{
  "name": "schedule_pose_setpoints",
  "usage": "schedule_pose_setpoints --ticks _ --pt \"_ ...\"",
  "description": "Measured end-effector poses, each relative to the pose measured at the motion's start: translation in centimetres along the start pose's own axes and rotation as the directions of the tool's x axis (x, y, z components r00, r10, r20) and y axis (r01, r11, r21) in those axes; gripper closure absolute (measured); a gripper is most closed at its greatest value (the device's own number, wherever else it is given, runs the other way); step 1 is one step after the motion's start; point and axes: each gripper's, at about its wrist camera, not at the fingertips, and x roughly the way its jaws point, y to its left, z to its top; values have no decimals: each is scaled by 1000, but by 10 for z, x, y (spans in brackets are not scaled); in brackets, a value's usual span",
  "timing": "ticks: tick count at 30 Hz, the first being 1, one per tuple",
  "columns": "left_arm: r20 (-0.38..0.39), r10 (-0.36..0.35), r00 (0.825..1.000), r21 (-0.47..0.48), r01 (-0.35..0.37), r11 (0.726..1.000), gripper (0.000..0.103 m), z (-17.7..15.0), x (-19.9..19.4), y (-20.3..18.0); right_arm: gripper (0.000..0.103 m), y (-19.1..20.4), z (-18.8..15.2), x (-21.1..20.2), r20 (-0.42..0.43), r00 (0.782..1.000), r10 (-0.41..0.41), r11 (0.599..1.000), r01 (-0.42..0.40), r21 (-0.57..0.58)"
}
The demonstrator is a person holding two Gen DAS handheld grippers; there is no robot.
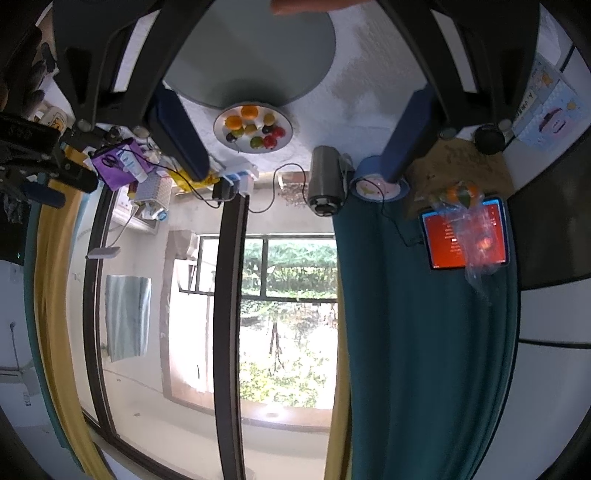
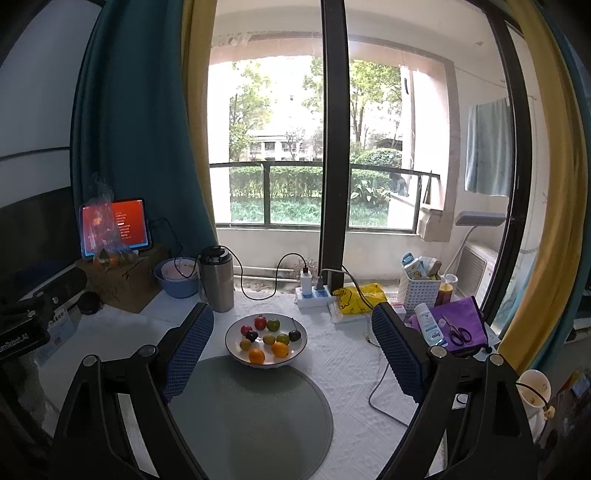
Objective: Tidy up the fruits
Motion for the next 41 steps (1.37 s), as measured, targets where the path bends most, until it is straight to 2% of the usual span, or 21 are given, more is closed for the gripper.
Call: schedule_pose_setpoints --ticks 41 --pt "0 -27 1000 -10 27 1000 8 -5 -2 -1 13 0 0 2 -8 1000 6 1000 -6 -9"
